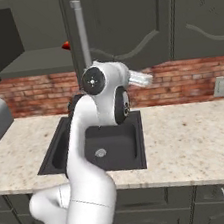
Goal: Pick the avocado and bread from the counter and place them on the plate. Then pick the jam from the cabinet and place it next to the plate. Lastly close the cabinet door.
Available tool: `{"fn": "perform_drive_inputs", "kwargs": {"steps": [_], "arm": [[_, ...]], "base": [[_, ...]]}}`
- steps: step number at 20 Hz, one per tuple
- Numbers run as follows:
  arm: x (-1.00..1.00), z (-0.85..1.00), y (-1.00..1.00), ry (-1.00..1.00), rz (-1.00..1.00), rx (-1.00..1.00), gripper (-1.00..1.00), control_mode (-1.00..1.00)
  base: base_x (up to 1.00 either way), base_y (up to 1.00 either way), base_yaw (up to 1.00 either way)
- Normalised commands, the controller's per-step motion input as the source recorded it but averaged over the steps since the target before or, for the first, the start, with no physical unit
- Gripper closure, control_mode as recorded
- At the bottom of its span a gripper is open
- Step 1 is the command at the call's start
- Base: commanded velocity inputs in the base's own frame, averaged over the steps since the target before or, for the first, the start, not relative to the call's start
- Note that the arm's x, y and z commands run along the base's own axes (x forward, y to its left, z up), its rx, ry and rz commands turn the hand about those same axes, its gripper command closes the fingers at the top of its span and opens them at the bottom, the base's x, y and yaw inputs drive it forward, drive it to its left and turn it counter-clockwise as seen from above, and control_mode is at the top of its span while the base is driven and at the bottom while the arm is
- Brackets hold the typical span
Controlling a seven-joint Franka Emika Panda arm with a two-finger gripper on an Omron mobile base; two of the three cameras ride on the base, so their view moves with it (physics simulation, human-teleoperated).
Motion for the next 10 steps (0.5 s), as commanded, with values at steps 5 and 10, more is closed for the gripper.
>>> {"fn": "perform_drive_inputs", "kwargs": {"steps": [5, 10], "arm": [[0.83, -0.05, -0.01, -0.42, -0.47, -0.29, -1.0, -1.0], [1.0, 0.77, -0.12, -0.43, -0.13, 0.01, -1.0, -1.0]], "base": [[0.0, 0.0, 0.0], [0.0, 0.0, 0.0]]}}
